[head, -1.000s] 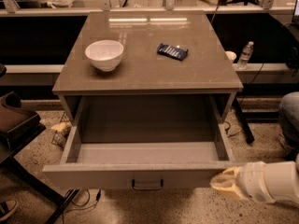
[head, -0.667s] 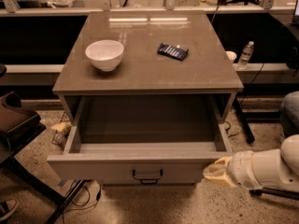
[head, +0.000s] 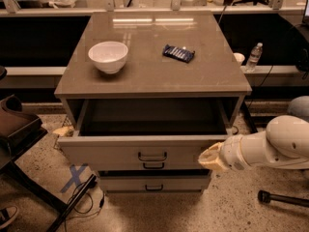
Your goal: Close top drawer
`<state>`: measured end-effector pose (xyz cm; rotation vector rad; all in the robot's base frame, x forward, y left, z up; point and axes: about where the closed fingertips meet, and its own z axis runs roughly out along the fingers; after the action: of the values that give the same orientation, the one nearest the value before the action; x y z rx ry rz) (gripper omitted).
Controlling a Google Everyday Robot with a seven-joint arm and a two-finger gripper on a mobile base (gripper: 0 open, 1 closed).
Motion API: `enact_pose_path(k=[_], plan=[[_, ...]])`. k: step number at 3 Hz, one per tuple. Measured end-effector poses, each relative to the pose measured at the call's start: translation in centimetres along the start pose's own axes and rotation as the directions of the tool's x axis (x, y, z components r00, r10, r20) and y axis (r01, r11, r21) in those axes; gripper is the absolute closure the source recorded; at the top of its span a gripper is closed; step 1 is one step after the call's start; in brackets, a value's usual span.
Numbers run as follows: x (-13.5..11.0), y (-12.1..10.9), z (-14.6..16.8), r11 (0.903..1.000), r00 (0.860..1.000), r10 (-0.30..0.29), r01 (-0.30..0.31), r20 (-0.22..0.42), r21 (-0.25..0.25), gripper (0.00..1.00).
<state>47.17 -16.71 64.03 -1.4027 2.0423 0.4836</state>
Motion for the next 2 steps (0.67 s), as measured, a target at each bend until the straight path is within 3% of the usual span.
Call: enact_pose_path(k=[1,2], plan=[[0.0,-0.6,0.4,0.9999,1.0,0.006,-0.006,0.004,0.01,1.0],[-0.2,-3.5,1.4,0.9989,1.0,0.006,-0.006,0.008,0.046,1.0]])
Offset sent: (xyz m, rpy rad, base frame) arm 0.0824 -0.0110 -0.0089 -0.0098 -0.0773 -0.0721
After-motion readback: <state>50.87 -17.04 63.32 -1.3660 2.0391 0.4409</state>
